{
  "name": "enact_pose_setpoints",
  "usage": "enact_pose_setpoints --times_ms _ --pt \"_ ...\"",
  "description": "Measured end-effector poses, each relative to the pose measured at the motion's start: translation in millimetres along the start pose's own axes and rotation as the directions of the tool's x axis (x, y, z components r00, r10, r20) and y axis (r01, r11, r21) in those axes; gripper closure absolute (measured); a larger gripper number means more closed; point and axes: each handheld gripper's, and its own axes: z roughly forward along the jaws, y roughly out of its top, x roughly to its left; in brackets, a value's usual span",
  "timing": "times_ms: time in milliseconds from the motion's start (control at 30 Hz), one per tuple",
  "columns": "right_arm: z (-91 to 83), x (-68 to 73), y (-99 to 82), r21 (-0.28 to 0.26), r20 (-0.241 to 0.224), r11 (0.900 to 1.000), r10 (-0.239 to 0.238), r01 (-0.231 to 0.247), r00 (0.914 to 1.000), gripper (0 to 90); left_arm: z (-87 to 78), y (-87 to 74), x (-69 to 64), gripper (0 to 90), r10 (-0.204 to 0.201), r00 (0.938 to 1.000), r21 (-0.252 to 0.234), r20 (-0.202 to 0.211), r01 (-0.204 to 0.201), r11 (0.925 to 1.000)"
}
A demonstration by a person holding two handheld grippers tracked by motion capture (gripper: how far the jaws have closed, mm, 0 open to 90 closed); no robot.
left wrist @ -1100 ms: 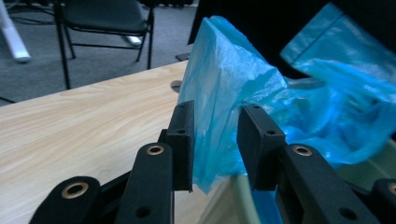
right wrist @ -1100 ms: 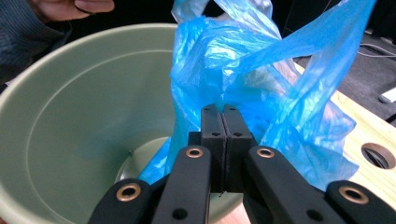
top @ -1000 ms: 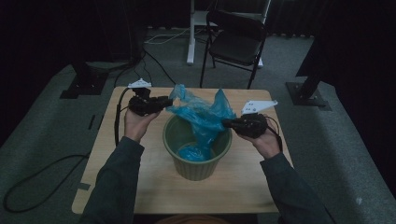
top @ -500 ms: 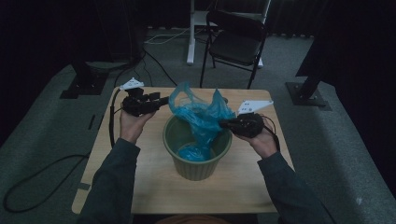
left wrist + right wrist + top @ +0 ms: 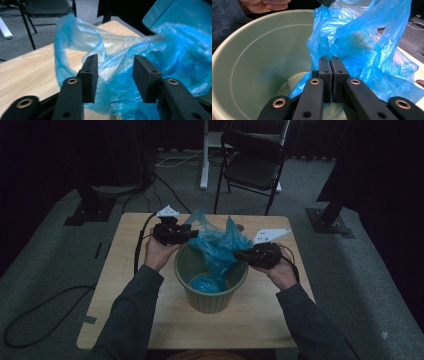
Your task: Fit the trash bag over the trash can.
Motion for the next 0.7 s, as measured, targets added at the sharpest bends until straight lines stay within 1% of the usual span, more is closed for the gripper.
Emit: enact_pose_setpoints --times_ms 100,167,233,333,433,500,567,700 --pt "-1.5 -0.3 -1.0 -0.002 -0.002 1.0 -0.001 0.001 1.0 84.9 3.2 -1.2 0.4 64.2 0.008 1.0 0.02 0.0 -0.008 0.9998" --pt "-4.2 -0.4 -1.2 -0.008 0.003 1.0 -0.002 0.002 1.0 78.0 4.0 -1.2 -0.8 67.3 0.015 0.9999 0.028 -0.004 -0.014 0.9995" --pt "-9.1 0.0 -0.7 -0.021 0.012 0.9998 -0.002 0.002 0.9999 74.3 4.1 -1.3 -1.4 68.8 0.021 0.9998 0.032 -0.001 -0.021 0.9993" --pt "-21.1 0.0 0.1 -0.041 0.017 0.9991 -0.008 0.008 0.9998 69.7 3.8 -1.7 -1.4 69.3 0.026 0.9997 0.037 0.002 -0.026 0.999" --pt "-30.1 -1.7 1.7 -0.057 0.026 0.9983 -0.007 0.008 0.9996 68.7 3.3 -1.9 -2.3 69.3 0.03 0.9995 0.04 -0.002 -0.03 0.9988" --pt "-32.8 -2.7 2.6 -0.064 0.03 0.9979 -0.004 0.006 0.9996 68.7 3.0 -1.9 -2.6 69.3 0.032 0.9995 0.038 -0.002 -0.032 0.9988" --pt "-37.8 -6.3 4.7 -0.083 0.028 0.9966 0.001 0.001 0.9996 72.1 2.9 -1.8 -2.5 69.3 0.032 0.9995 0.038 -0.002 -0.031 0.9988" --pt "-39.0 -14.7 12.9 -0.102 0.071 0.9945 0.028 -0.021 0.9971 74.7 3.1 -2.4 -2.4 69.3 0.029 0.9996 0.037 0.001 -0.029 0.9989"
